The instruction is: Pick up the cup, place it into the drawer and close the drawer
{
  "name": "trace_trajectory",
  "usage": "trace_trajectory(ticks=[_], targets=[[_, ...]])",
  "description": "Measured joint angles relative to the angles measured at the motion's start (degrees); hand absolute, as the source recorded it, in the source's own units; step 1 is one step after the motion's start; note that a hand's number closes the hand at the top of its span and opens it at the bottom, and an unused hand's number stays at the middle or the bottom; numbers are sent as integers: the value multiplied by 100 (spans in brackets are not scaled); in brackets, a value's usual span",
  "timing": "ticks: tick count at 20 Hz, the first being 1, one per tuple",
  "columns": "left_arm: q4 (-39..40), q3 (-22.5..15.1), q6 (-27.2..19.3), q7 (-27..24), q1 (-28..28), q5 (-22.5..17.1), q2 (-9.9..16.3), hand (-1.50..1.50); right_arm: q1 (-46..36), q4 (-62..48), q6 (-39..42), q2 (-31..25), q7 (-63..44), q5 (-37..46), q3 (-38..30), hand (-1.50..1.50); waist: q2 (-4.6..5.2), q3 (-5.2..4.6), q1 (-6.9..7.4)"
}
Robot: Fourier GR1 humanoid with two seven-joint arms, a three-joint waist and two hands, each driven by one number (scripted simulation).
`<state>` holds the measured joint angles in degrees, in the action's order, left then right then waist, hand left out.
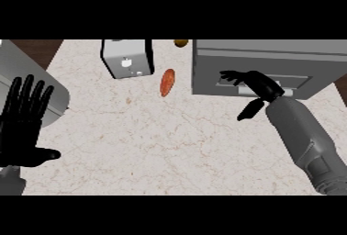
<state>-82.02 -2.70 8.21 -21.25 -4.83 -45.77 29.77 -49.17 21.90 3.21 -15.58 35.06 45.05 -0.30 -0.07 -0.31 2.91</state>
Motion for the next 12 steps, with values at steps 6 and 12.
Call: trace_trajectory(ticks=[6,12], targets=[[67,0,53,35,-101,82,-10,-150,-321,-547,177,-150,321,-24,-140,-150,23,2,101],[189,-15,26,-25,-275,221,-88,-150,-426,-902,397,-180,561,-122,-270,-150,52,23,129]])
